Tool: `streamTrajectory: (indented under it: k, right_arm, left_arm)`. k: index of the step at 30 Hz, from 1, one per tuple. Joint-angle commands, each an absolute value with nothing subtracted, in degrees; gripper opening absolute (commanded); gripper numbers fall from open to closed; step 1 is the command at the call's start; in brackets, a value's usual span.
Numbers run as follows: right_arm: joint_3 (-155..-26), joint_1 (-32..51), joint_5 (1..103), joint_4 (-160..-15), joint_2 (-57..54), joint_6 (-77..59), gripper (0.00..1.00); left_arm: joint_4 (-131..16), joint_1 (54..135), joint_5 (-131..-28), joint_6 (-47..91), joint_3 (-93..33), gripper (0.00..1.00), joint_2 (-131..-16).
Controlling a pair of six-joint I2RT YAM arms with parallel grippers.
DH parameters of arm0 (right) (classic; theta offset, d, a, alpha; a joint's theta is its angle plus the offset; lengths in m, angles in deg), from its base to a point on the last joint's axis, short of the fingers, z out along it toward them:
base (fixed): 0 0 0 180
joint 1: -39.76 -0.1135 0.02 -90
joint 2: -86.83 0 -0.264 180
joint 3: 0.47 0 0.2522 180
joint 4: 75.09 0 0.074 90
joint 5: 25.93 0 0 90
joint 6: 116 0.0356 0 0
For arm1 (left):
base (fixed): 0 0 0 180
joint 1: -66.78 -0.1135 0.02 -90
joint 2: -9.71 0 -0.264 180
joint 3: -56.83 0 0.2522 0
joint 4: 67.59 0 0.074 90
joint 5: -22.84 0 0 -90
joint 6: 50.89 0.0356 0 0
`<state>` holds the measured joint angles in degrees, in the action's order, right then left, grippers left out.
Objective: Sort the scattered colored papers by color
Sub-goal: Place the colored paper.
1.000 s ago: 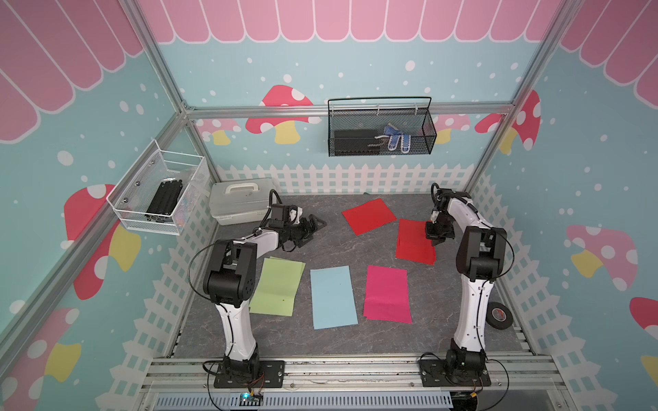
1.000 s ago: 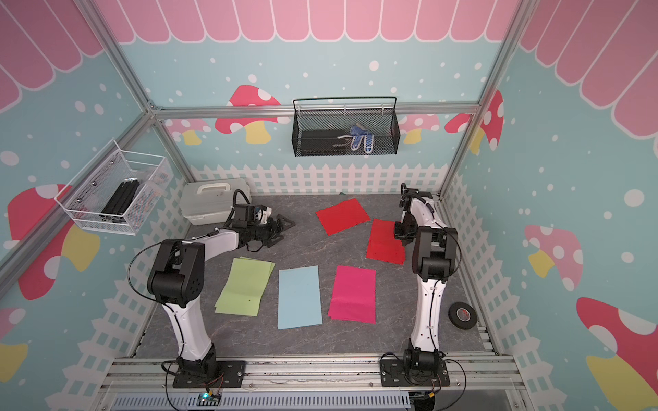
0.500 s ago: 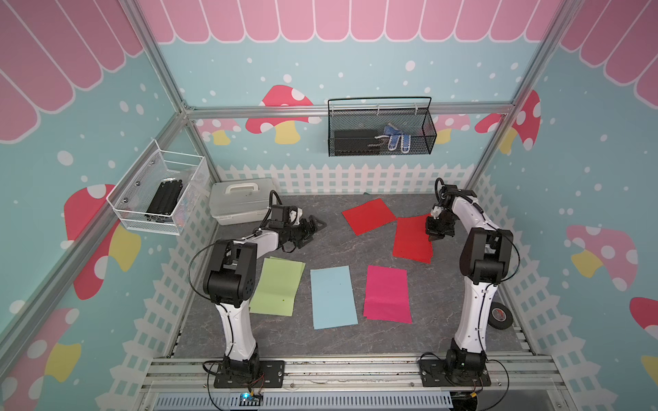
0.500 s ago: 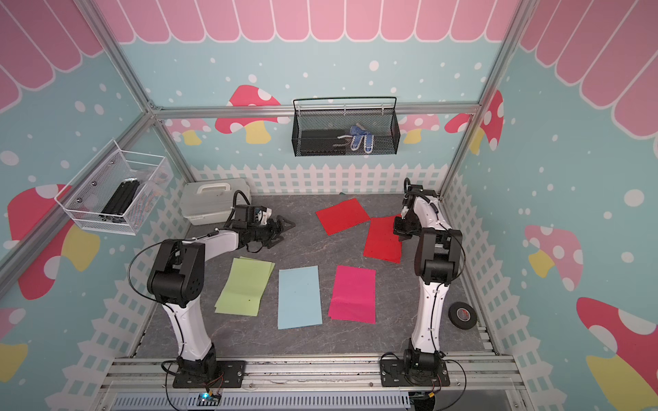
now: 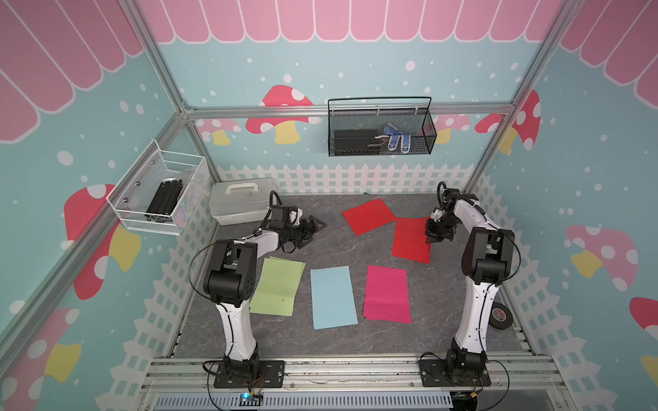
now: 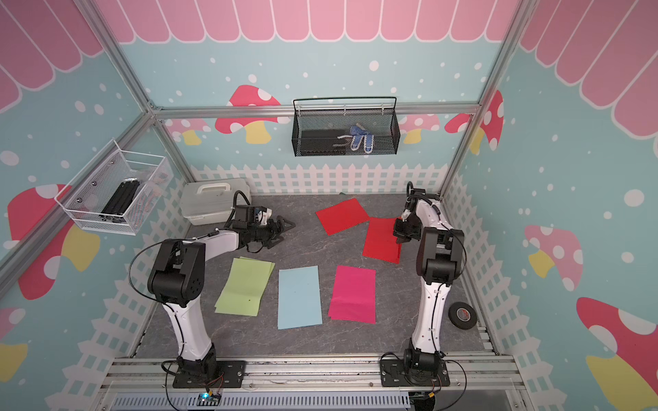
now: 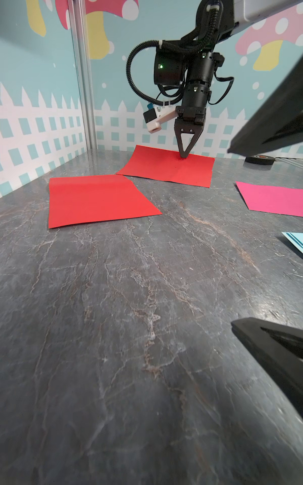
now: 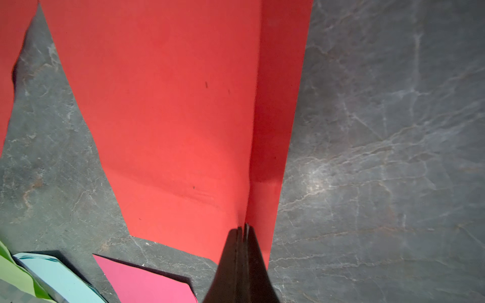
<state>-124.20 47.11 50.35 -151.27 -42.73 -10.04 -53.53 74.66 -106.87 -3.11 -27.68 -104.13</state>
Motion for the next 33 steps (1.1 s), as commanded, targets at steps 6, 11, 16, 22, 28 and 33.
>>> streamTrajectory:
  k: [6, 11, 16, 22, 28, 33]
  right_arm:
    - [-121.68, 47.75, 48.6, -150.21, -39.73, -9.44, 0.0]
    - [-121.03, 47.75, 49.2, -149.94, -39.48, -8.87, 0.06]
    - [-120.75, 47.84, 50.67, -149.89, -39.03, -8.69, 0.14]
    - [-119.55, 47.89, 52.31, -149.94, -38.14, -8.38, 0.17]
    - [-117.58, 48.31, 53.87, -149.85, -36.41, -8.16, 0.18]
    - [-116.36, 48.36, 53.44, -149.61, -33.72, -8.12, 0.18]
  left_arm:
    - [-53.82, 74.19, -107.37, -2.44, -27.07, 0.99, -105.26]
    - [-53.82, 74.23, -107.41, -2.46, -27.07, 0.99, -105.34]
    - [-53.82, 74.2, -107.51, -2.42, -27.07, 0.99, -105.3]
    - [-53.83, 74.24, -107.5, -2.37, -27.01, 0.99, -105.08]
    - [-53.92, 74.27, -107.57, -2.62, -26.91, 0.99, -104.89]
    - [-53.98, 74.55, -107.68, -2.69, -27.17, 0.99, -104.56]
